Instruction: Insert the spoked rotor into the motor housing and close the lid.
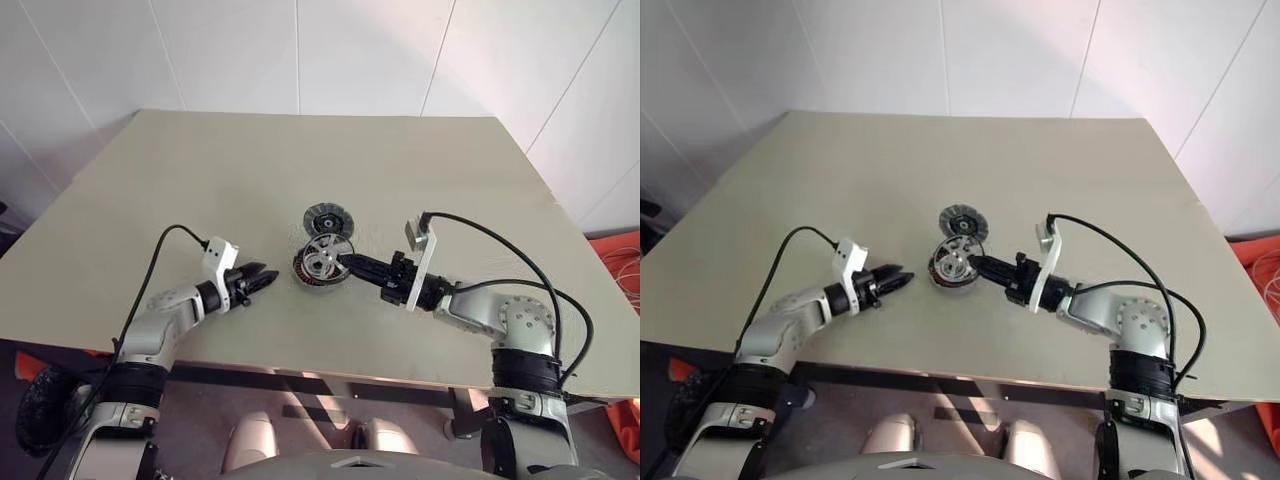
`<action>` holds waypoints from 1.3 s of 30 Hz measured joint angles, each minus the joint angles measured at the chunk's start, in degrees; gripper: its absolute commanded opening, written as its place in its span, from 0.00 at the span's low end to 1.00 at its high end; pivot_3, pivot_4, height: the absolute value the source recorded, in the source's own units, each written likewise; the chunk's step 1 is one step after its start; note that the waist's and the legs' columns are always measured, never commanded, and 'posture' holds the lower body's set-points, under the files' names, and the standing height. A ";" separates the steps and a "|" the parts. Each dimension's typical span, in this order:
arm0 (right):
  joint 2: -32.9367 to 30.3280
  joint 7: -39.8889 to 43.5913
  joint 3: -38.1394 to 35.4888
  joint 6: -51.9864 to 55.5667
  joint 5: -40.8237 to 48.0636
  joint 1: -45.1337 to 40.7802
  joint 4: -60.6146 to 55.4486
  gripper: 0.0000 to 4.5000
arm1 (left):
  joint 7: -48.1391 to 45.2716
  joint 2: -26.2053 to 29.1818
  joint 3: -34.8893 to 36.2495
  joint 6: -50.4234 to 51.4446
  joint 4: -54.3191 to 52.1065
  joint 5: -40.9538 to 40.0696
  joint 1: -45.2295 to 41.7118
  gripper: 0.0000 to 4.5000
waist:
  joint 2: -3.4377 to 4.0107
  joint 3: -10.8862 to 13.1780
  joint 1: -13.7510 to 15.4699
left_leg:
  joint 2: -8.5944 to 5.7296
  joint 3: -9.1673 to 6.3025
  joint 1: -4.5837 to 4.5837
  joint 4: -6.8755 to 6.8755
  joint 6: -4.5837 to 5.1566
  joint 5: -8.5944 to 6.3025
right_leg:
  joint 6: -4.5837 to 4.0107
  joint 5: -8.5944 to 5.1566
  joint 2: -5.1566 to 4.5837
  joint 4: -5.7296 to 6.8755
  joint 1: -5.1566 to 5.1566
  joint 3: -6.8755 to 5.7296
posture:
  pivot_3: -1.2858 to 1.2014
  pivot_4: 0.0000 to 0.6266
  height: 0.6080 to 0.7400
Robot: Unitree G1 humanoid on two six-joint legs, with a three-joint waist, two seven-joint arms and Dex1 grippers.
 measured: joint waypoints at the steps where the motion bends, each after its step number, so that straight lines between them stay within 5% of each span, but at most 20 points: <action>1: 0.60 0.19 0.31 -0.91 -1.10 -0.53 1.30 0.07 | 0.22 0.01 0.03 0.29 -0.49 -0.03 0.22 0.51 | 0.00 0.00 -0.01 | 0.00 0.00 0.00 0.00 0.00 0.00 | -0.06 0.04 0.00 0.00 0.00 0.00 | 0.52 0.00 1.00; 39: 7.19 7.09 1.07 -6.55 -15.91 -2.70 7.71 0.07 | 1.69 0.42 0.36 3.58 -3.68 -0.38 1.21 0.51 | -0.02 0.00 0.03 | 0.00 0.00 -0.01 0.00 0.00 0.00 | -0.18 0.11 0.00 0.00 -0.05 -0.01 | 0.52 0.00 1.00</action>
